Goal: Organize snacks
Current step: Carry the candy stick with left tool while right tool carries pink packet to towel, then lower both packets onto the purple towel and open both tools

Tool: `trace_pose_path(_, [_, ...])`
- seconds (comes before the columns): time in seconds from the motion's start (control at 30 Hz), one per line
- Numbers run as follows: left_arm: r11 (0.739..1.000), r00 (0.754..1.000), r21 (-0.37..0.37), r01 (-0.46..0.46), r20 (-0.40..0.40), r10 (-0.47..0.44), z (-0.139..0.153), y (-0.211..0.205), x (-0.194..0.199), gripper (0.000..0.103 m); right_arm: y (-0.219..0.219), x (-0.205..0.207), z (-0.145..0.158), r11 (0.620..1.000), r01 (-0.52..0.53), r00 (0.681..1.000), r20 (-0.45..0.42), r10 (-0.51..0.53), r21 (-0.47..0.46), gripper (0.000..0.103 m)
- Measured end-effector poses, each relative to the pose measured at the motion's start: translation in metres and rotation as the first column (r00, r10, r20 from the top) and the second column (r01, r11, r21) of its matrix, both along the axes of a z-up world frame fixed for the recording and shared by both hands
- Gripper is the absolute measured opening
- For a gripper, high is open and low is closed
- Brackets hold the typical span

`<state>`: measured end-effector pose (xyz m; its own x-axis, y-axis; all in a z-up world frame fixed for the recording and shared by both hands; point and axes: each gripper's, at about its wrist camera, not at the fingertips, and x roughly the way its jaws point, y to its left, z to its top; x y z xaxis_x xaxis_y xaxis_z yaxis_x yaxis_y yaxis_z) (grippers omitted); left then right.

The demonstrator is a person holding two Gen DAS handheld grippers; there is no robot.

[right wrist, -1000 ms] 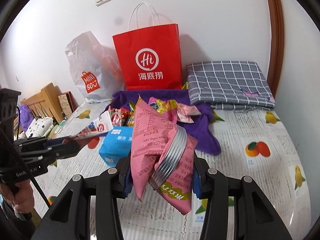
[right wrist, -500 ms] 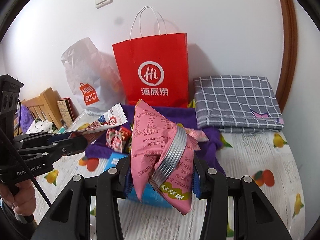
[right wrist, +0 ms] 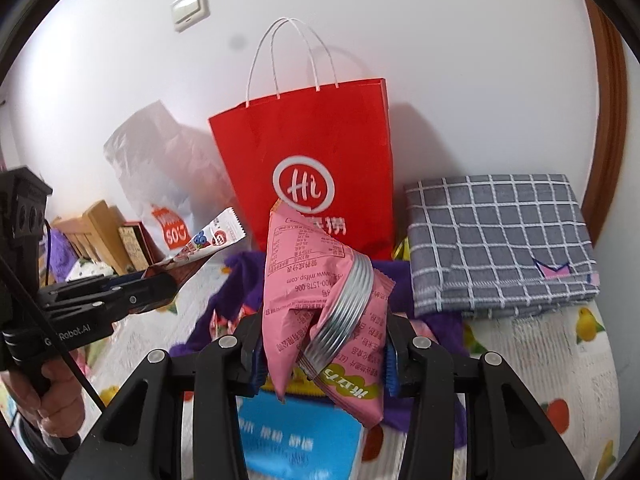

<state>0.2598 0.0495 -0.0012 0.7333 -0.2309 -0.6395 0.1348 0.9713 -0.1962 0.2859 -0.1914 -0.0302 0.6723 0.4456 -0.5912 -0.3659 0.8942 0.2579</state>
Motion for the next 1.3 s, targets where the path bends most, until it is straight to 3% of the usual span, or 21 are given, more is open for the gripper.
trace_pose_path(0.3, [0.999, 1.0, -0.035, -0.027, -0.002, 0.027, -0.002, 0.01, 0.037, 0.022, 0.01, 0.042, -0.008, 1.0, -0.012, 1.0, -0.028, 0.012, 0.011, 0.043])
trace_pose_path(0.43, [0.999, 0.999, -0.022, -0.042, -0.019, 0.041, -0.018, 0.013, 0.045, 0.022, 0.012, 0.05, -0.013, 1.0, -0.022, 0.999, -0.026, 0.023, 0.022, 0.043])
trace_pose_path(0.63, [0.999, 0.997, -0.013, -0.03, -0.073, 0.029, -0.037, 0.012, 0.057, 0.022, 0.019, 0.067, -0.036, 0.999, -0.039, 0.995, -0.094, 0.037, -0.011, 0.043])
trace_pose_path(1.3, [1.0, 0.992, 0.012, -0.023, -0.122, 0.024, -0.055, 0.003, 0.065, 0.022, 0.007, 0.077, -0.043, 0.997, -0.034, 0.993, -0.119, 0.025, -0.069, 0.043])
